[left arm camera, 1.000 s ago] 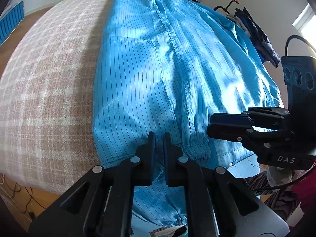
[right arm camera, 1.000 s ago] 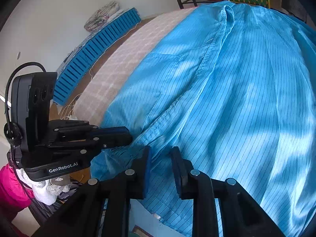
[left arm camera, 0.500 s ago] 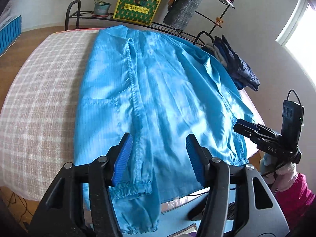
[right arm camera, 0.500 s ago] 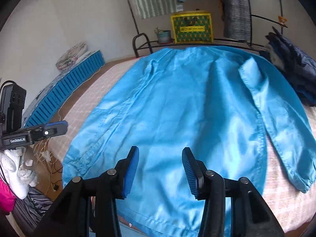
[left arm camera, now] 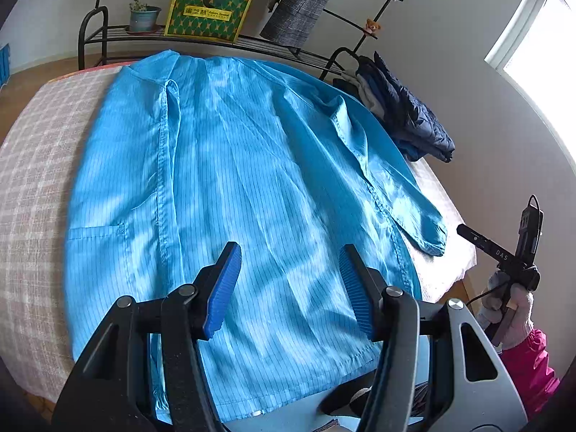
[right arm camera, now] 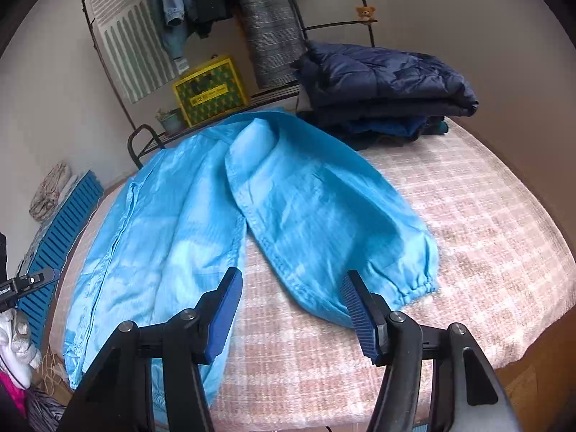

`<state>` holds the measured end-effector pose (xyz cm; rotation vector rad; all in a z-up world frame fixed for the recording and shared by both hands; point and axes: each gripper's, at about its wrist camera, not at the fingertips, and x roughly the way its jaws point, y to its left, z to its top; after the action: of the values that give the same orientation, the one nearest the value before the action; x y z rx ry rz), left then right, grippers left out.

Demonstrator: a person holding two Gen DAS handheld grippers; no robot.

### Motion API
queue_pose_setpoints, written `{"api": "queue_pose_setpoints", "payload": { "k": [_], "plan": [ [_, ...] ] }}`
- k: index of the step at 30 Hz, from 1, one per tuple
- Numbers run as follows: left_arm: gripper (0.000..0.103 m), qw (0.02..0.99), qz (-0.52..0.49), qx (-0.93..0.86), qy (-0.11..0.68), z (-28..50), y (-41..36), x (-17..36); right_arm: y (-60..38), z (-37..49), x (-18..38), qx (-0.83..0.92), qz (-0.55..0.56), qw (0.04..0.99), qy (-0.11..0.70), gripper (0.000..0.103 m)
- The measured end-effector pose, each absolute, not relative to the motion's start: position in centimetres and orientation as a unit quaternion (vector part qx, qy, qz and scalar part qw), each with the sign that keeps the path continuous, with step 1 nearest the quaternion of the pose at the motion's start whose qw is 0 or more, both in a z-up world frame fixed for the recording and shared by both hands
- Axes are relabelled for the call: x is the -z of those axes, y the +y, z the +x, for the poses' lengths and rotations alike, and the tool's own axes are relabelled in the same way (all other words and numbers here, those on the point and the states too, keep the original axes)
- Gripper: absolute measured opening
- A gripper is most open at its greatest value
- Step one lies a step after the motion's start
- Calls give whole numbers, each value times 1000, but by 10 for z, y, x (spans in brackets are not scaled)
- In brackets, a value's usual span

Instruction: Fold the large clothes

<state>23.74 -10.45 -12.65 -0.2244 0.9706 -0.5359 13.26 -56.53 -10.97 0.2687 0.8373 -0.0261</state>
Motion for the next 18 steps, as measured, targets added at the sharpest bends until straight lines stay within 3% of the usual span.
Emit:
{"api": "queue_pose_setpoints", "payload": {
  "k": [6,14,16,18],
  "plan": [
    [58,838,-111,254,470,247,-120,137,-623,133,126,78,188,890,408,66],
    [58,837,-92,248,479,250,-128,152,-680,151,181,93,329,829,444,65],
    [58,838,-88,245,479,250,-127,153,-685,158,189,93,345,819,449,53],
    [58,840,-83,243,477,249,-126,154,-683,163,186,101,327,826,448,12]
  ]
}}
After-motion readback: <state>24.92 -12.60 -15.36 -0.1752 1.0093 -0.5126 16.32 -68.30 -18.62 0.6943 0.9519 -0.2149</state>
